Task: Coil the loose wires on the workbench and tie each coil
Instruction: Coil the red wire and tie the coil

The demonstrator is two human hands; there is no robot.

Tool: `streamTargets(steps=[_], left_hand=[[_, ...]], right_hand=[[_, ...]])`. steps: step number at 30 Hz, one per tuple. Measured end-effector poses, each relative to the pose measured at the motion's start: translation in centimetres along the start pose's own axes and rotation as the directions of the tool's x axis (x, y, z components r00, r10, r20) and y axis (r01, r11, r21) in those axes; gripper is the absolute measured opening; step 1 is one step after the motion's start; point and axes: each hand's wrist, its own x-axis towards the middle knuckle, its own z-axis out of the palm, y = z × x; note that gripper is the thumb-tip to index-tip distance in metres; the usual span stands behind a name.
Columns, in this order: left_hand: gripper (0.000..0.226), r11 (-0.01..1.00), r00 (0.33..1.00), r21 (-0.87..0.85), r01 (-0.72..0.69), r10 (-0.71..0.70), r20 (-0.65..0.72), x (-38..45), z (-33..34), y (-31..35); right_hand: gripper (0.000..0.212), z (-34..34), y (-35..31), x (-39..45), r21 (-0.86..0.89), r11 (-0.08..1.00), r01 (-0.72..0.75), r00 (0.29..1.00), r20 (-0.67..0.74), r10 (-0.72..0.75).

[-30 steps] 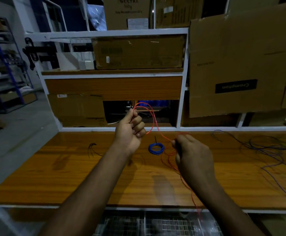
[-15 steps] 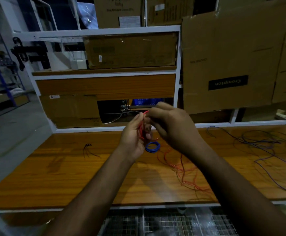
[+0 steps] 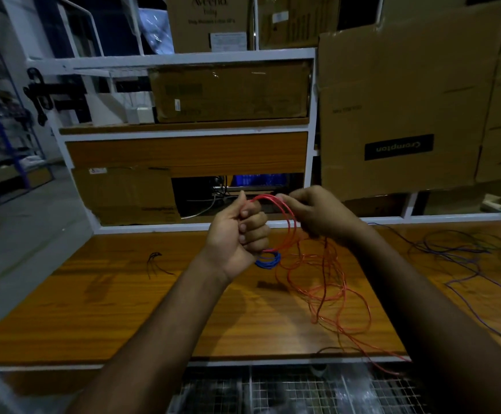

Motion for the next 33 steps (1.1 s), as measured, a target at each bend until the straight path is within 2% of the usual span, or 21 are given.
streamTargets(steps=[2, 5, 7, 8, 10, 11, 13, 15, 17, 18, 20, 22, 25, 27, 30, 33], left_hand=[[0.044, 0.999, 0.998, -0.004, -0.052, 0.052, -0.043, 0.0, -0.3, 0.7], [0.04, 0.991, 0.983, 0.073, -0.108, 0.118, -0.143, 0.1, -1.0, 1.8], [0.039, 0.987, 0.97, 0.106, -0.118, 0.138, -0.201, 0.2, -1.7, 2.3], [0.038, 0.985, 0.963, 0.127, -0.12, 0.147, -0.227, 0.2, -2.0, 2.5], [0.038, 0.976, 0.946, 0.18, -0.12, 0.167, -0.276, 0.3, -2.7, 2.7], [0.037, 0.973, 0.94, 0.194, -0.121, 0.175, -0.293, 0.3, -2.9, 2.8], [0.037, 0.973, 0.936, 0.189, -0.132, 0.185, -0.3, 0.3, -3.2, 2.9], [0.037, 0.973, 0.938, 0.177, -0.15, 0.197, -0.286, 0.4, -3.1, 2.9], [0.038, 0.97, 0.941, 0.181, -0.165, 0.209, -0.265, 0.6, -2.8, 2.7], [0.038, 0.968, 0.943, 0.186, -0.171, 0.215, -0.253, 0.8, -2.6, 2.6], [0.038, 0.963, 0.945, 0.204, -0.175, 0.223, -0.24, 1.2, -2.4, 2.4], [0.038, 0.959, 0.947, 0.231, -0.164, 0.219, -0.234, 1.4, -2.3, 2.3], [0.037, 0.954, 0.95, 0.261, -0.144, 0.207, -0.234, 1.6, -2.3, 2.2], [0.036, 0.955, 0.955, 0.267, -0.128, 0.191, -0.226, 1.4, -2.2, 2.1], [0.033, 0.965, 0.971, 0.24, -0.104, 0.151, -0.185, 1.2, -2.0, 1.6], [0.033, 0.94, 0.978, 0.329, -0.093, 0.149, -0.147, 0.9, -1.4, 1.1]], right_hand=[[0.033, -0.5, 1.9, -1.1, 0.391, 0.907, -0.154, 0.972, 0.225, 0.068], [0.021, -0.9, 5.6, -2.6, 0.734, 0.632, -0.248, 0.939, 0.343, -0.03], [0.018, -1.0, 7.5, -3.5, 0.836, 0.476, -0.274, 0.924, 0.366, -0.11], [0.022, -1.0, 8.2, -4.2, 0.853, 0.436, -0.286, 0.923, 0.367, -0.113], [0.035, -1.1, 9.3, -5.5, 0.849, 0.445, -0.284, 0.946, 0.324, -0.015], [0.038, -0.9, 9.6, -6.1, 0.826, 0.491, -0.277, 0.957, 0.28, 0.07], [0.028, 0.1, 9.9, -6.9, 0.717, 0.634, -0.289, 0.953, 0.155, 0.26], [0.016, 2.1, 9.2, -7.3, 0.542, 0.78, -0.312, 0.912, -0.06, 0.406], [0.006, 4.5, 8.1, -7.4, 0.25, 0.905, -0.344, 0.859, -0.305, 0.411], [0.007, 5.4, 7.3, -7.5, 0.065, 0.934, -0.352, 0.865, -0.358, 0.351], [0.006, 7.0, 5.1, -7.7, -0.249, 0.918, -0.308, 0.93, -0.282, 0.236], [0.002, 7.7, 2.3, -8.1, -0.418, 0.888, -0.193, 0.98, -0.116, 0.159], [0.019, 6.9, -1.9, -8.6, -0.505, 0.863, 0.032, 0.994, 0.106, 0.026], [0.028, 5.9, -3.9, -8.3, -0.526, 0.829, 0.188, 0.977, 0.184, -0.105], [0.028, 4.7, -5.8, -7.1, -0.552, 0.753, 0.358, 0.932, 0.164, -0.323], [0.029, 4.0, -5.9, -5.2, -0.546, 0.732, 0.408, 0.883, 0.032, -0.468]])
